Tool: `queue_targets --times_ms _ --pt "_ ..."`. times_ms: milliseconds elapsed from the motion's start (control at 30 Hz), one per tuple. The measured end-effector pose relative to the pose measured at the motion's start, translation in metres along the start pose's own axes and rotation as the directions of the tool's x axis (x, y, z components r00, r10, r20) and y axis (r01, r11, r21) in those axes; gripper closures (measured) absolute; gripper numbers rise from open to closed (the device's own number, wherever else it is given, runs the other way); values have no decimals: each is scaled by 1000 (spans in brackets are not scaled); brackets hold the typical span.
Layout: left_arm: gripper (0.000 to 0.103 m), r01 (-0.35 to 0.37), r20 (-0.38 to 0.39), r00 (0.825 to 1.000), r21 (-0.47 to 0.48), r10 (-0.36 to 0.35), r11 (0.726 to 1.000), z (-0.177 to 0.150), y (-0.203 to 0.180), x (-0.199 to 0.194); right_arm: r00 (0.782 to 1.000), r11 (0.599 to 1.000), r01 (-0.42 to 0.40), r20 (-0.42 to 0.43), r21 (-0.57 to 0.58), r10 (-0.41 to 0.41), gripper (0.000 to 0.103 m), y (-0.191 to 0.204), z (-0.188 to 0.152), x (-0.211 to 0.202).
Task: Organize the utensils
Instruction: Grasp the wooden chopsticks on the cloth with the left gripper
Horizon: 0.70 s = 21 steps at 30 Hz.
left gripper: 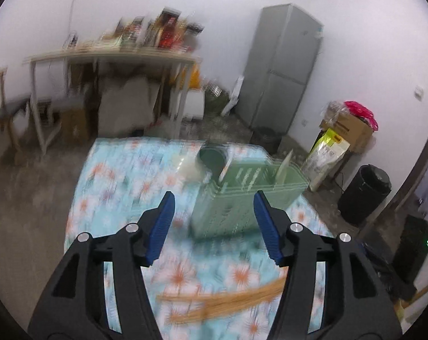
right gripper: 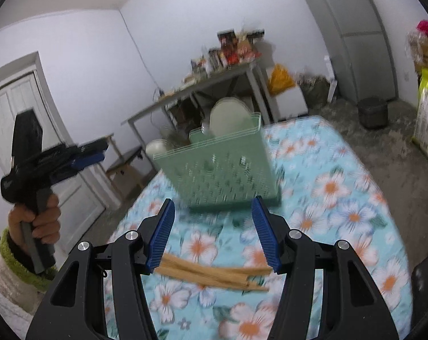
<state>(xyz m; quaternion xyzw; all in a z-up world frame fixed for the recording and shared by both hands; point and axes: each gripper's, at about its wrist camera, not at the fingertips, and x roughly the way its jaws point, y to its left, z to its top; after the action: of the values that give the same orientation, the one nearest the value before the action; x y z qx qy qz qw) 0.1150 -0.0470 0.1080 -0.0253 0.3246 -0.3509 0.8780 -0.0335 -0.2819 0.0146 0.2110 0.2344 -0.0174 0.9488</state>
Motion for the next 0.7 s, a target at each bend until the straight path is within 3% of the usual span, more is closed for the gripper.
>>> queue_targets --times_ms 133,300,567,700 --pt "48 11 -84 996 -99 -19 995 -40 30 -5 997 1000 -7 -74 20 9 47 3 -11 13" --pt "49 47 -115 991 -167 -67 985 -74 42 -4 992 999 -12 -127 51 19 47 8 -20 25" --pt "51 52 -134 990 51 -45 997 -104 5 14 977 992 16 -211 125 11 48 5 -33 36" --pt "63 43 -154 988 105 -27 994 -114 -1 27 957 974 23 -287 226 44 49 -4 -52 43"
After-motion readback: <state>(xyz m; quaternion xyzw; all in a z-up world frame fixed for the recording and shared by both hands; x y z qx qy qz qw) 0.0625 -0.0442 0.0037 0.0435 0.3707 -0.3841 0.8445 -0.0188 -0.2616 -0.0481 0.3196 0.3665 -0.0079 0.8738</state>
